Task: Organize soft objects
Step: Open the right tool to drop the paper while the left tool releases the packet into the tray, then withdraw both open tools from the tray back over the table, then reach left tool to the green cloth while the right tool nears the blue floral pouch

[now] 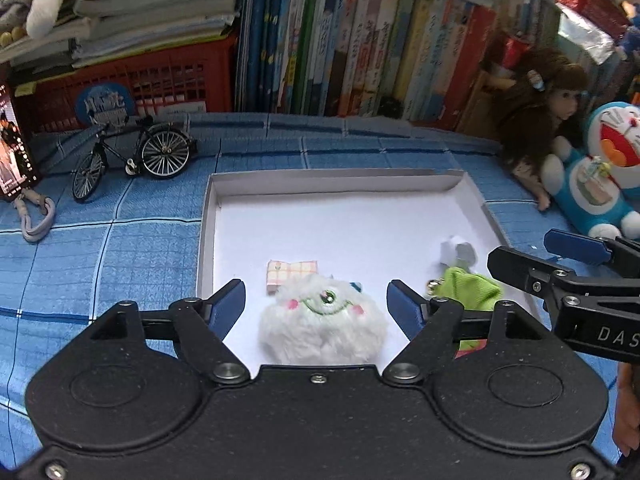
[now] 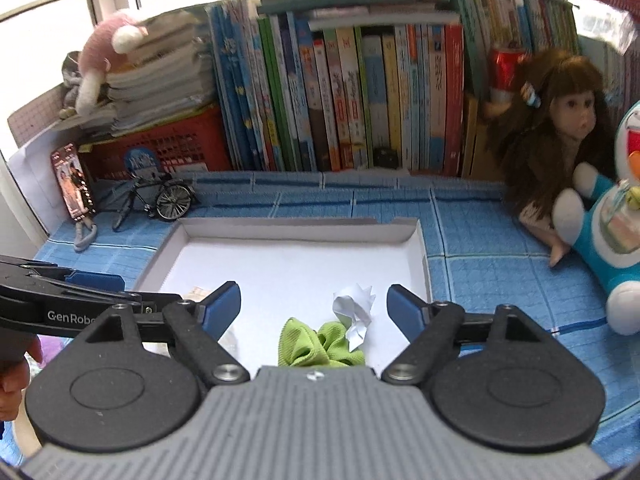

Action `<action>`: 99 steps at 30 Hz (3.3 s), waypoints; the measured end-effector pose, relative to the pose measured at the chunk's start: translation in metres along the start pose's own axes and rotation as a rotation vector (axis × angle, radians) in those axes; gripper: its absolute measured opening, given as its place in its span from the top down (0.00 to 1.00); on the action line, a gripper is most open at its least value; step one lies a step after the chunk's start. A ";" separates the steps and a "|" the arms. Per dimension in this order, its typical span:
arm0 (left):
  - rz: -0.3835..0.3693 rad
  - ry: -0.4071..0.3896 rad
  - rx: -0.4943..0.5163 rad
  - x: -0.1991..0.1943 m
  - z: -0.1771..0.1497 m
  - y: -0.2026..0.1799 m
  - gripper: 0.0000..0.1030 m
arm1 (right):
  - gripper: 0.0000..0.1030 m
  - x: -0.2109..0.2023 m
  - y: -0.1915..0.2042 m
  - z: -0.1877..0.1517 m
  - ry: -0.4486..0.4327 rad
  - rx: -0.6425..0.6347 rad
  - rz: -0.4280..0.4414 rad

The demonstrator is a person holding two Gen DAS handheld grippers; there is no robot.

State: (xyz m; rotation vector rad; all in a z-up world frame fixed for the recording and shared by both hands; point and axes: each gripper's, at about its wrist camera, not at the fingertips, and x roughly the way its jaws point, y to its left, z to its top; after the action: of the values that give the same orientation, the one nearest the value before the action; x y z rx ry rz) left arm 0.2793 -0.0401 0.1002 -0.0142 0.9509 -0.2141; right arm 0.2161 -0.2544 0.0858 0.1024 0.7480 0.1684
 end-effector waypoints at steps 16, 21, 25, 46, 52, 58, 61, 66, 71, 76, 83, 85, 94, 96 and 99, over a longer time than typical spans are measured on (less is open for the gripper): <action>-0.075 -0.134 0.041 -0.083 -0.054 -0.005 0.23 | 0.06 -0.084 0.022 -0.029 -0.147 -0.105 -0.001; -0.057 -0.199 0.065 -0.103 -0.076 -0.006 0.22 | 0.04 -0.104 0.027 -0.044 -0.201 -0.125 0.017; -0.051 -0.225 0.074 -0.112 -0.094 -0.005 0.21 | 0.01 -0.117 0.029 -0.060 -0.231 -0.135 0.031; -0.001 -0.292 0.047 -0.135 -0.174 0.041 0.19 | 0.00 -0.139 0.006 -0.139 -0.326 -0.122 -0.047; 0.030 -0.322 0.023 -0.140 -0.187 0.059 0.18 | 0.00 -0.140 0.000 -0.152 -0.317 -0.113 -0.078; 0.064 -0.338 -0.007 -0.147 -0.201 0.081 0.16 | 0.00 -0.137 -0.011 -0.164 -0.284 -0.097 -0.118; 0.093 -0.343 -0.024 -0.147 -0.208 0.092 0.16 | 0.00 -0.135 -0.019 -0.170 -0.270 -0.081 -0.133; 0.161 -0.336 -0.036 -0.139 -0.219 0.103 0.16 | 0.00 -0.126 -0.029 -0.178 -0.240 -0.053 -0.163; 0.138 -0.306 -0.098 -0.129 -0.224 0.116 0.31 | 0.00 -0.114 -0.033 -0.187 -0.208 -0.048 -0.189; 0.097 -0.297 -0.136 -0.120 -0.223 0.120 0.40 | 0.00 -0.104 -0.036 -0.191 -0.184 -0.047 -0.203; 0.072 -0.308 -0.234 -0.102 -0.215 0.125 0.53 | 0.00 -0.090 -0.036 -0.196 -0.170 -0.045 -0.202; 0.052 -0.298 -0.271 -0.096 -0.214 0.127 0.55 | 0.00 -0.087 -0.036 -0.197 -0.166 -0.049 -0.200; 0.038 -0.291 -0.315 -0.083 -0.213 0.131 0.71 | 0.09 -0.078 -0.036 -0.197 -0.149 -0.038 -0.189; 0.035 -0.292 -0.314 -0.083 -0.213 0.132 0.77 | 0.11 -0.078 -0.036 -0.197 -0.151 -0.034 -0.186; 0.047 -0.300 -0.291 -0.085 -0.213 0.128 0.81 | 0.18 -0.078 -0.036 -0.197 -0.154 -0.029 -0.190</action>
State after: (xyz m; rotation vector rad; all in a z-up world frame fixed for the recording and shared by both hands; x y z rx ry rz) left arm 0.0815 0.1189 0.0313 -0.2845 0.6752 -0.0270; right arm 0.0292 -0.2981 -0.0111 0.0160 0.5980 -0.0098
